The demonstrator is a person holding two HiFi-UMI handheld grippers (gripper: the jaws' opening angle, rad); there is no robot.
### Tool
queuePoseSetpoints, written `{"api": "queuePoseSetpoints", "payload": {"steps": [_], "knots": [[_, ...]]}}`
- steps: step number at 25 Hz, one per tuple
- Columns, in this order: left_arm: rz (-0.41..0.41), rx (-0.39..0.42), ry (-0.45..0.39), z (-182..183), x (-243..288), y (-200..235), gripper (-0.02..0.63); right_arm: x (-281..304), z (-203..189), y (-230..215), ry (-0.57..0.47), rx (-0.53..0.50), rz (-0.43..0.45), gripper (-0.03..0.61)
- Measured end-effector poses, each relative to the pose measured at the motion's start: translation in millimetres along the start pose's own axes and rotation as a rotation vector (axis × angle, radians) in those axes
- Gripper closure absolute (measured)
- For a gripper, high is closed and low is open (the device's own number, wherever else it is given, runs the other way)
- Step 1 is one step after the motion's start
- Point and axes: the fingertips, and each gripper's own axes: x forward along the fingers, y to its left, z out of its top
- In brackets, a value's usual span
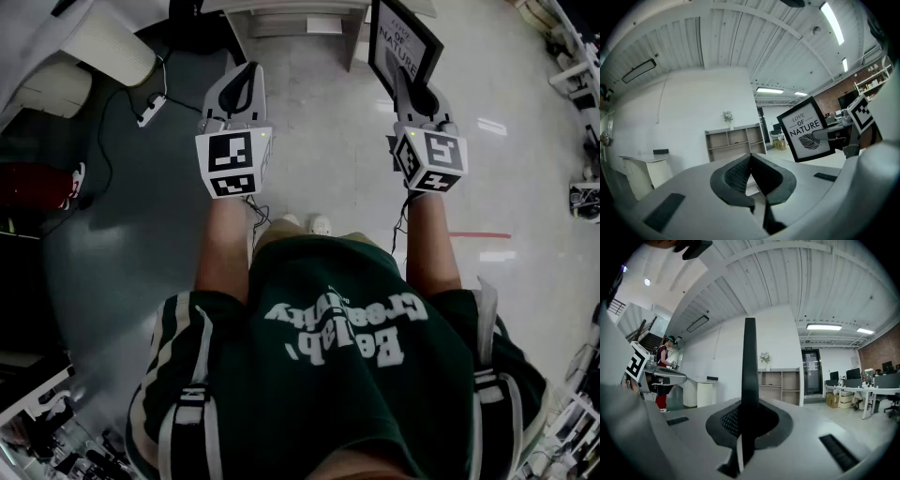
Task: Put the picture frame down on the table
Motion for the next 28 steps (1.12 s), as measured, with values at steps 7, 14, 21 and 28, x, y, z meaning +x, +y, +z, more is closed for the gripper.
{"api": "queuePoseSetpoints", "payload": {"steps": [7,14,21,28], "knots": [[0.001,-0.003,0.005,-1,11,6,0.594,13,1,-1,0.001,-0.006,0.001,0.540],[0.000,0.009,0.000,5,21,4,0.594,18,2,-13,-0.012,0.011,-0.018,0.540],[0.019,0.021,-0.007,11,31,0,0.594,22,4,-25,-0.023,0.013,-0.012,0.540],[0.017,0.021,-0.017,15,48,9,0.594,41,3,-25,-0.028,0.014,-0.002,0.540]]}}
